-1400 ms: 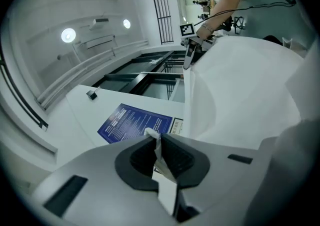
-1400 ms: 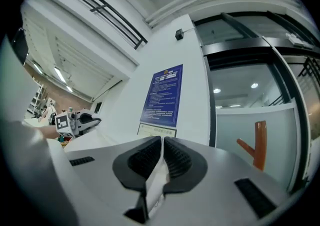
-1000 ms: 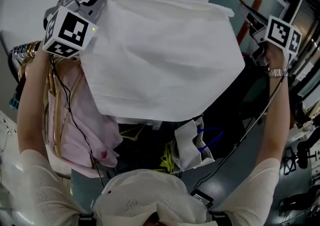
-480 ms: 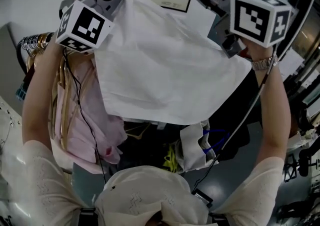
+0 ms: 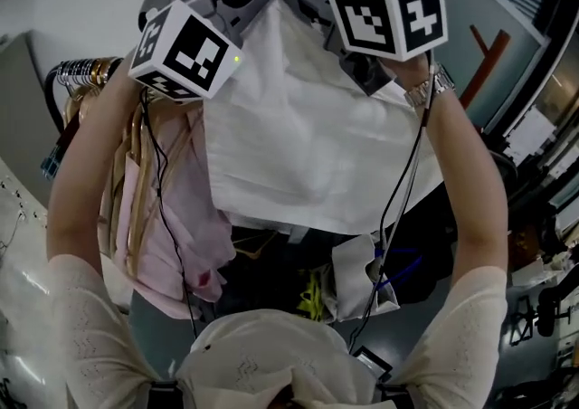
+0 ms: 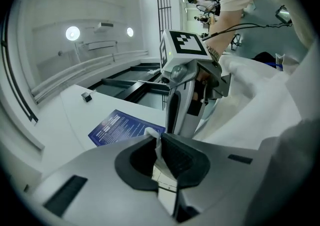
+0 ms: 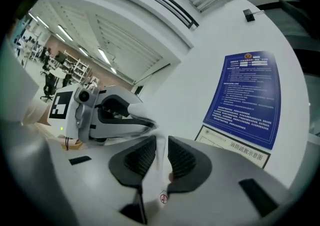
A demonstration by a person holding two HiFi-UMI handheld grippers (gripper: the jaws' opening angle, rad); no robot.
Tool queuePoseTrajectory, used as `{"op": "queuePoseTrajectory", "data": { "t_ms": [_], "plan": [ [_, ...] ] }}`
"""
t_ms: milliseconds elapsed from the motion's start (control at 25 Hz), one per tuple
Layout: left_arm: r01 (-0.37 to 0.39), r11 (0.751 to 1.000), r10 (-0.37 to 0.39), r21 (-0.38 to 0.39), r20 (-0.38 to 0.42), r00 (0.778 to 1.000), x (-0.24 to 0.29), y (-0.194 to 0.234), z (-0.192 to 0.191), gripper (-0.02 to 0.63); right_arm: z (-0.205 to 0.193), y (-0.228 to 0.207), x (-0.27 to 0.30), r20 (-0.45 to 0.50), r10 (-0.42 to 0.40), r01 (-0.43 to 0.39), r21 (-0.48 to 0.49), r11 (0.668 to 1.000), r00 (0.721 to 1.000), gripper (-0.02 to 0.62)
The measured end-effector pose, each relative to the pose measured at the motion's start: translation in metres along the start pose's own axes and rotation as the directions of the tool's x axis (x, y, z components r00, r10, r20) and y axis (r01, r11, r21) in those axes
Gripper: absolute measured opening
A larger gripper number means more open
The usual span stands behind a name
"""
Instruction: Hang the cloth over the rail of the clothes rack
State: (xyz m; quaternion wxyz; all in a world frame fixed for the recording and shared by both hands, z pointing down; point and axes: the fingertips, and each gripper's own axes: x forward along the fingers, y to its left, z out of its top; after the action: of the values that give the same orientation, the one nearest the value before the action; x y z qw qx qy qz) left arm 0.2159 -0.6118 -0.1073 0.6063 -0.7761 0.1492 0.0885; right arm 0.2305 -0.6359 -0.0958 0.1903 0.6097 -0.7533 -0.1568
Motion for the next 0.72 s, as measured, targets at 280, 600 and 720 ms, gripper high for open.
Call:
{"op": "queuePoseTrajectory", "data": {
  "t_ms": [280, 600, 720],
  "plan": [
    [-0.012, 0.999, 0.013, 0.049, -0.019, 1.0, 0.0, 0.001, -0.002, 0.023, 0.004, -0.007, 0.0, 0.026, 0.006, -0.008, 0.079, 0.997, 1.0, 0.021],
    [0.019, 0.998, -0.016, 0.064, -0.046, 0.999, -0.006, 0.008, -0.006, 0.025, 0.01, -0.023, -0.003, 0.077, -0.038, 0.028, 0.126, 0.992, 0.996, 0.021],
    [-0.033, 0.998, 0.035, 0.053, -0.045, 0.998, -0.019, 0.025, -0.007, 0.025, 0.006, -0.04, -0.009, 0.098, -0.075, 0.057, 0.182, 0.982, 0.992, 0.021]
  ]
}}
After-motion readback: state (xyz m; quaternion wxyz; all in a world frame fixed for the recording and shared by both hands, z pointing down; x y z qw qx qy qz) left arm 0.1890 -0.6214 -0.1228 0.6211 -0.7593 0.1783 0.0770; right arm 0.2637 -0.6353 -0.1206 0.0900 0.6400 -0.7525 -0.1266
